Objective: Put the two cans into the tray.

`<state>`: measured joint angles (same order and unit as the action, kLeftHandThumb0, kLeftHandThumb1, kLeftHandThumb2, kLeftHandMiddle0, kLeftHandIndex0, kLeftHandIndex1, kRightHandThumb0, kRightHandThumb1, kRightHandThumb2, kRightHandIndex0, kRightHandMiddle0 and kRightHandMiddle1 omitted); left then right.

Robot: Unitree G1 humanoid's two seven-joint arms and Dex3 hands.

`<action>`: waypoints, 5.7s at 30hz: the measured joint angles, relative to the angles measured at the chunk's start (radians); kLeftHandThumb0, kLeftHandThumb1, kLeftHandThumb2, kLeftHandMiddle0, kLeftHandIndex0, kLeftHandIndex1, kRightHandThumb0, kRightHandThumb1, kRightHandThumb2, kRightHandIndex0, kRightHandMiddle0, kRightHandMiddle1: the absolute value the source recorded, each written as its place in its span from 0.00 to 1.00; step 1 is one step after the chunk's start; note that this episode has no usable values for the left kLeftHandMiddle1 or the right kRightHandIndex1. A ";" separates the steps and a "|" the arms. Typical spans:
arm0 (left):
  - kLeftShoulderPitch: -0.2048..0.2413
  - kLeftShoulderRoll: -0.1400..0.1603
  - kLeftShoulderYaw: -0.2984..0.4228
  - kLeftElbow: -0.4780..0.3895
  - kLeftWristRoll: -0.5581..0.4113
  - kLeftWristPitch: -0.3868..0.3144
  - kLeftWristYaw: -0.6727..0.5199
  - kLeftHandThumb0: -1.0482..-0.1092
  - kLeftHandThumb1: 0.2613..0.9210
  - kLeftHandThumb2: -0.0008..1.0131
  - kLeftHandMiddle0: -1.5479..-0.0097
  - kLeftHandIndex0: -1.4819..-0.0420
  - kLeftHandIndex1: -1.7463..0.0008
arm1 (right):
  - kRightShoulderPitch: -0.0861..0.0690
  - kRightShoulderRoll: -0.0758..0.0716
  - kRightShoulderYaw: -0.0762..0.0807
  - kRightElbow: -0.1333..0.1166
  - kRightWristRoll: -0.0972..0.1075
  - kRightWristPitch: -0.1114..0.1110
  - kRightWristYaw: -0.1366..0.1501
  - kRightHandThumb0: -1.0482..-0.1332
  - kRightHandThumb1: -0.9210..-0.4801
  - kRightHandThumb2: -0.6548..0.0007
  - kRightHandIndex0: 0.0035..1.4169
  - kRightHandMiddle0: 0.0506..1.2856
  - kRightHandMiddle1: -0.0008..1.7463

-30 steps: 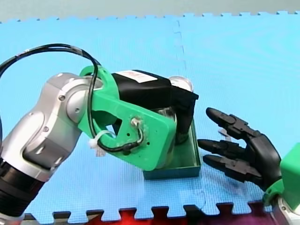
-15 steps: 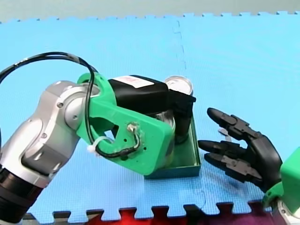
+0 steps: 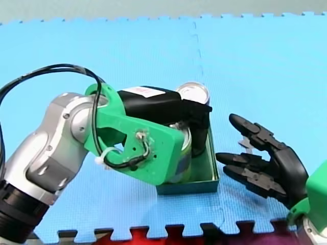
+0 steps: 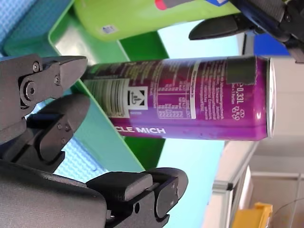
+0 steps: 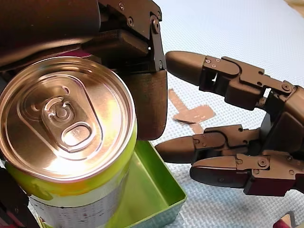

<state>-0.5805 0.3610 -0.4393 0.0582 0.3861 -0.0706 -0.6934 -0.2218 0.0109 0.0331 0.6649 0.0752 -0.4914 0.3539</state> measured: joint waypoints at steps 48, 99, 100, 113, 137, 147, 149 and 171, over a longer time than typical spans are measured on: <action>-0.091 0.062 -0.042 -0.055 -0.008 0.106 -0.277 0.06 0.86 0.01 0.74 0.78 1.00 | -0.012 0.017 -0.018 -0.008 -0.023 0.144 -0.092 0.15 0.00 0.99 0.54 0.42 0.00; -0.059 0.082 0.025 -0.165 -0.002 0.060 -0.076 0.00 0.97 0.01 0.66 0.82 1.00 | -0.085 0.014 -0.082 0.203 0.048 -0.056 0.034 0.46 0.36 1.00 0.57 0.31 0.00; -0.059 0.082 0.026 -0.164 -0.002 0.058 -0.076 0.00 0.97 0.01 0.66 0.82 1.00 | -0.086 0.011 -0.087 0.203 0.053 -0.055 0.037 0.47 0.36 1.00 0.57 0.31 0.00; -0.063 0.092 0.038 -0.164 0.000 0.024 -0.069 0.00 1.00 0.01 0.59 0.81 1.00 | -0.077 -0.003 -0.133 0.166 0.091 -0.050 0.044 0.61 0.39 1.00 0.58 0.31 0.00; -0.029 0.181 0.161 -0.143 -0.119 -0.063 -0.069 0.00 1.00 0.06 0.58 0.76 0.99 | -0.087 -0.058 -0.213 0.170 0.152 0.028 0.058 0.80 0.39 1.00 0.59 0.35 0.00; 0.121 0.219 0.332 -0.151 -0.230 -0.013 0.020 0.00 1.00 0.06 0.46 0.74 0.98 | -0.102 -0.070 -0.225 0.203 0.155 0.022 0.066 0.83 0.39 1.00 0.59 0.36 0.00; 0.152 0.210 0.350 -0.123 -0.223 -0.058 0.081 0.00 1.00 0.05 0.44 0.71 0.98 | -0.106 -0.069 -0.225 0.208 0.155 0.021 0.069 0.84 0.39 1.00 0.59 0.36 0.00; 0.236 0.050 0.464 0.372 -0.319 -0.521 0.355 0.00 1.00 0.30 0.35 0.60 0.99 | -0.178 -0.075 -0.223 0.253 0.154 0.020 0.102 0.82 0.45 1.00 0.60 0.36 0.00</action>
<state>-0.3445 0.4110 0.0248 0.4302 0.0669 -0.5920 -0.3381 -0.3998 -0.0637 -0.1895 0.9175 0.2291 -0.4714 0.4563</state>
